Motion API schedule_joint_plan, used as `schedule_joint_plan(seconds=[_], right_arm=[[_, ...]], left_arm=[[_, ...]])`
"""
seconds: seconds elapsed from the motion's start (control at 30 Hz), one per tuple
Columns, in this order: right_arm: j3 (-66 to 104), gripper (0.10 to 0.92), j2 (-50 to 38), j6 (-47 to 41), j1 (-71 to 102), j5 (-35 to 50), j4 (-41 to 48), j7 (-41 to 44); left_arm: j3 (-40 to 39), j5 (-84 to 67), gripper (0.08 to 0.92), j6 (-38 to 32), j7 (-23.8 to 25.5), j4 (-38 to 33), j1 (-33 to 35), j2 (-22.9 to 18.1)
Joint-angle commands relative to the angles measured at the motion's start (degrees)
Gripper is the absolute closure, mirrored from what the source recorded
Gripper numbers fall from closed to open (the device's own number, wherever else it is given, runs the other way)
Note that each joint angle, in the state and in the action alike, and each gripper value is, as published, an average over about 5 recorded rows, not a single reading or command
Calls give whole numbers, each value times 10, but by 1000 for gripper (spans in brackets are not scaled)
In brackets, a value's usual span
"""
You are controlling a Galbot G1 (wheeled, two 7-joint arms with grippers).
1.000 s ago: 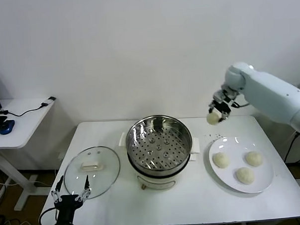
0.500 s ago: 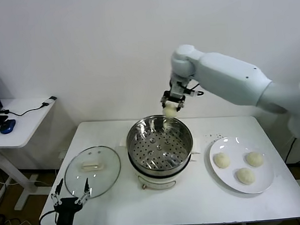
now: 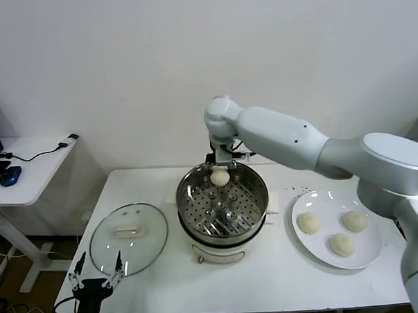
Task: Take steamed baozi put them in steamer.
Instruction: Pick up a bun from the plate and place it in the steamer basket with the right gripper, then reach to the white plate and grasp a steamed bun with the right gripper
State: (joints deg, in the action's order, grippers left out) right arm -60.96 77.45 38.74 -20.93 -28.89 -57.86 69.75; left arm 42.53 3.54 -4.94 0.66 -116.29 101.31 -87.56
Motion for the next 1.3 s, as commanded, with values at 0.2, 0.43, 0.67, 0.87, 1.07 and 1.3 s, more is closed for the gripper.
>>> schedule_joint_plan(seconds=[0.2, 0.43, 0.67, 0.87, 1.07, 1.3], right_arm=[[6, 399, 17, -1, 37, -26, 32, -18], [7, 237, -2, -6, 7, 7, -9, -2], [-19, 203, -80, -58, -82, 125, -82, 16], [-142, 203, -207, -200, -206, 336, -123, -80], [-230, 203, -302, -419, -248, 501, -148, -118], [-261, 203, -370, -540, -199, 597, -136, -117]], left_arm=[[0, -1, 177, 0, 0, 5, -1, 1], [0, 0, 177, -2, 0, 6, 0, 1], [-1, -4, 177, 0, -1, -1, 4, 0], [-2, -2, 177, 1, -2, -8, 7, 4], [-4, -3, 177, -2, -3, -6, 10, 4], [-3, -5, 177, -4, -3, -10, 17, 4]])
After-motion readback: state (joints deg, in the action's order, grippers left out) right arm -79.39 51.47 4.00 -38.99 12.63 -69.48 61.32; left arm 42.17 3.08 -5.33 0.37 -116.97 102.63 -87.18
